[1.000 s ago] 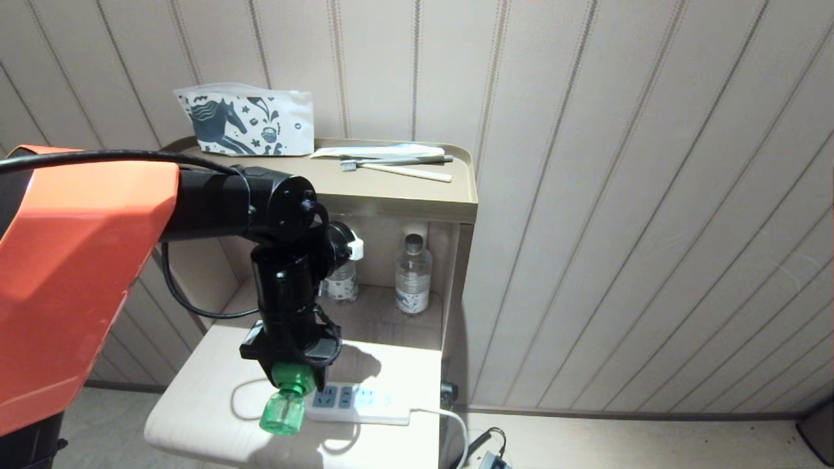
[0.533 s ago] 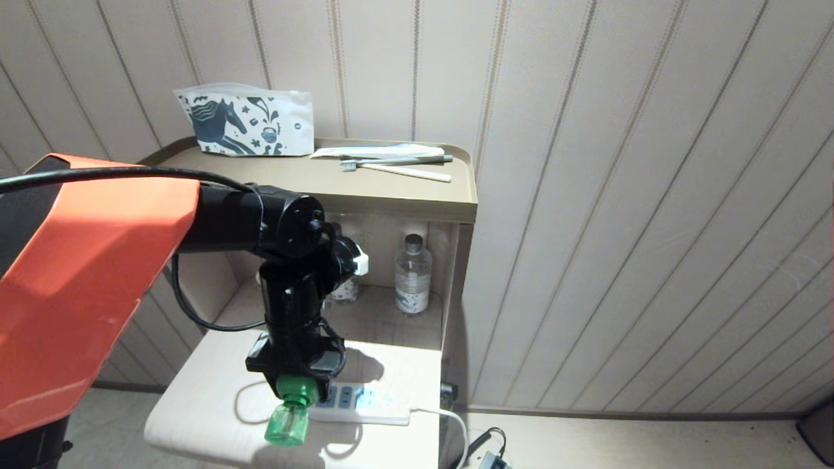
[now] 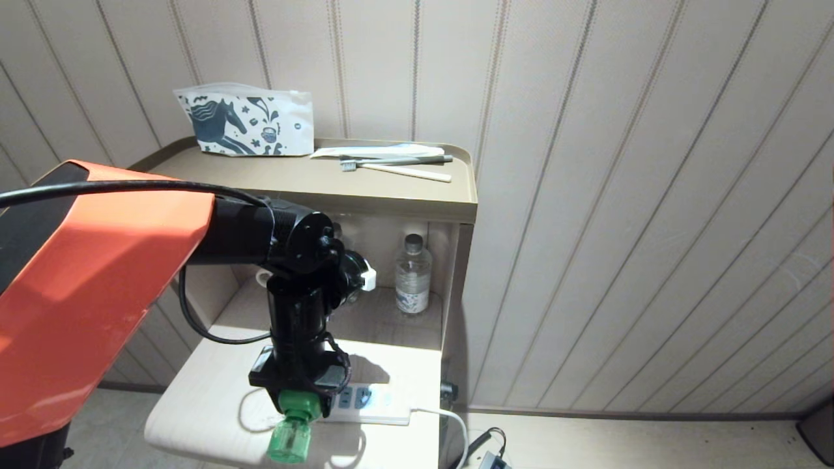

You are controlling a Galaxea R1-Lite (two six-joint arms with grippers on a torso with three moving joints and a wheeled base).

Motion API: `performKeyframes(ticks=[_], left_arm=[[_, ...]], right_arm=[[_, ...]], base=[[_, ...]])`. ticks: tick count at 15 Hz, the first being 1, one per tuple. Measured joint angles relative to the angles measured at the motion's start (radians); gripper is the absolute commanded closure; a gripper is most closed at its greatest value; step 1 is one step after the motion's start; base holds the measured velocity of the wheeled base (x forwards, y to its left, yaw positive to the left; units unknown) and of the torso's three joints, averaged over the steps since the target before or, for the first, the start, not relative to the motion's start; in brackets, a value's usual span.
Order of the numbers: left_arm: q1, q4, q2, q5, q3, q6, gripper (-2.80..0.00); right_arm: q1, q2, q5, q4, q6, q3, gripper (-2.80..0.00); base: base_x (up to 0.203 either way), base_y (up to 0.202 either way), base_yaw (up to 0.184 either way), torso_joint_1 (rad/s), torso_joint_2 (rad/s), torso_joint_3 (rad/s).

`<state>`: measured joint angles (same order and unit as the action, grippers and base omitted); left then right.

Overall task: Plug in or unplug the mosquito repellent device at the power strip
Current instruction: Insert the plug into the socket

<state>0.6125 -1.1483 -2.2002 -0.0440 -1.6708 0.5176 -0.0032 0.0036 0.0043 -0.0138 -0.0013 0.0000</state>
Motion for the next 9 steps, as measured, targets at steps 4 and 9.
performKeyframes(ticks=[4,9], left_arm=[[0.008,0.034,0.006,0.0,0.035,0.019,0.0],[0.009,0.128,0.016,-0.009,0.108,0.081,0.0]], right_arm=[[0.0,0.0,0.0,0.0,0.0,0.0,0.0],[0.0,0.0,0.0,0.0,0.0,0.0,0.0]], base=[[0.0,0.0,0.0,0.0,0.0,0.0],[0.0,0.0,0.0,0.0,0.0,0.0]])
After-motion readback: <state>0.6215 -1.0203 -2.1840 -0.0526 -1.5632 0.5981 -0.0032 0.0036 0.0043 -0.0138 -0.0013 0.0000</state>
